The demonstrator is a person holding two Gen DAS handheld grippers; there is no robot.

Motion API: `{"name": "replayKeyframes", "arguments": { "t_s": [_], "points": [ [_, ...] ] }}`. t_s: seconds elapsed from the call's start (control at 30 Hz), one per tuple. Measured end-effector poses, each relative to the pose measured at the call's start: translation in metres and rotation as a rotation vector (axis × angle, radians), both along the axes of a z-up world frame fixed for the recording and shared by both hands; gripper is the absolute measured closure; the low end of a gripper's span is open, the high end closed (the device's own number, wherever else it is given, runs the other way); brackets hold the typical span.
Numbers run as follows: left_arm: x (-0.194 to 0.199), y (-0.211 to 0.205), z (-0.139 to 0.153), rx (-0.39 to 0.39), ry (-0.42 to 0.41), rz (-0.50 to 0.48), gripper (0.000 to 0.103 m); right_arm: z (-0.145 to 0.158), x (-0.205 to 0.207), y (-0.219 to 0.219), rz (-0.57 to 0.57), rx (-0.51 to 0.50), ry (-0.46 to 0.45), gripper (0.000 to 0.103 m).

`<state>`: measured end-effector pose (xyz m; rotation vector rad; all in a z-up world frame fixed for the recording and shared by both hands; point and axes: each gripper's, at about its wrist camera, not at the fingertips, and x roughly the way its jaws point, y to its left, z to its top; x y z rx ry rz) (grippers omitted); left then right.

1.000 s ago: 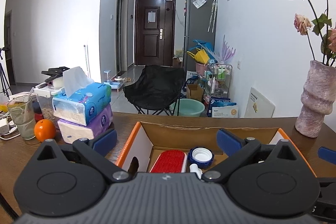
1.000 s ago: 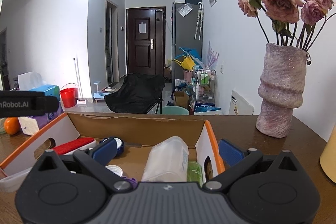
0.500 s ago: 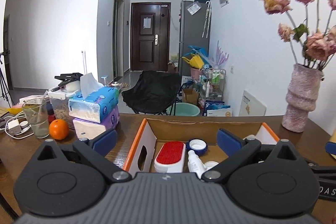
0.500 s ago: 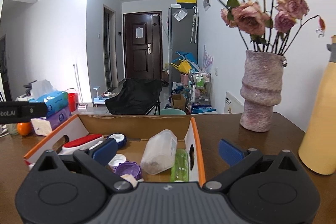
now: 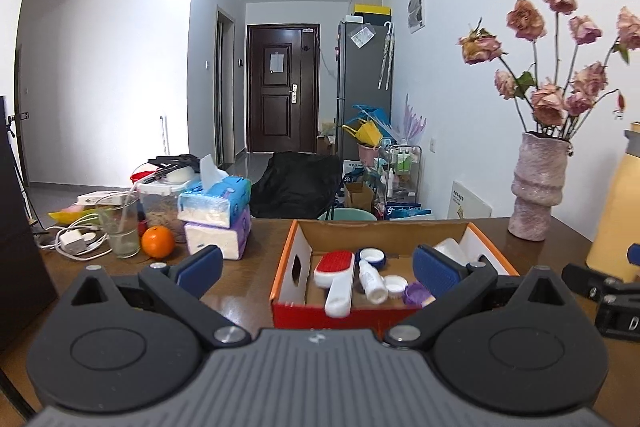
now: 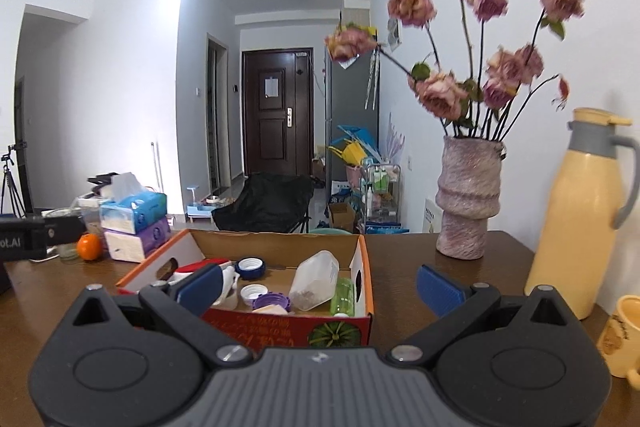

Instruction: Organize rigid objects

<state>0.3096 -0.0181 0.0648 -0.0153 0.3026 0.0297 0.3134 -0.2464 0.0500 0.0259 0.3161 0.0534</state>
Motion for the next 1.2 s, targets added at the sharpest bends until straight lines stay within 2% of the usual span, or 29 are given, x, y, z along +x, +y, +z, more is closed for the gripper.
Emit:
{"name": "replayKeyframes", "arguments": {
  "t_s": [0.4,0.7,0.97,1.2],
  "points": [
    [-0.121,0.003,0.003,0.013,-0.025,-0.031,0.000,0.018,-0.119,0.004,0.027,-0.017,-0.024,0.000],
    [-0.197,0.003,-0.007,0.017,-0.018,-0.053,0.000,0.021,-0.196,0.009,0.045,-0.037,-0.044,0.000],
    [-0.248,0.005,-0.022,0.017,-0.002,-0.055,0.000,0.013,-0.247,0.012,0.059,-0.044,-0.040,0.000],
    [-0.274,0.007,-0.023,0.016,-0.017,-0.054,0.000,0.012,-0.277,0.012,0.050,-0.046,-0.055,0.000]
  ]
}}
